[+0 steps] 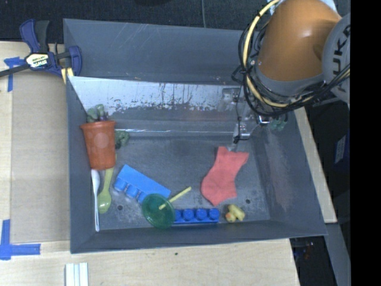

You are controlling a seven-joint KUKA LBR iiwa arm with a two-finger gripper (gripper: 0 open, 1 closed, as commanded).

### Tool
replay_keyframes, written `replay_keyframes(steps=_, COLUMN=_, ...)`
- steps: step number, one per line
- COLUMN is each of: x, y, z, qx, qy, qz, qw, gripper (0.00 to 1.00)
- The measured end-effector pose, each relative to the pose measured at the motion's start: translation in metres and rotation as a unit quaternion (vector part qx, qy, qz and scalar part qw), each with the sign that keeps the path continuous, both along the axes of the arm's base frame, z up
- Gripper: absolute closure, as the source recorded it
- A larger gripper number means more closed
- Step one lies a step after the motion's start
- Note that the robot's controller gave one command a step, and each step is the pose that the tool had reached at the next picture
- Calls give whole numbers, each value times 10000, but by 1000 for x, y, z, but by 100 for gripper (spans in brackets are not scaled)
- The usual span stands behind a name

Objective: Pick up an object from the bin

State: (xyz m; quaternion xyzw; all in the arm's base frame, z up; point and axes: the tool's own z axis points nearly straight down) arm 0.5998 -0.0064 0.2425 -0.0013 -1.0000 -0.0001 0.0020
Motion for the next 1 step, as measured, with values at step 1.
replay_keyframes(steps=1, x=1, y=0, z=5, qx=0, qy=-43, qz=-1, qw=10000, gripper=0)
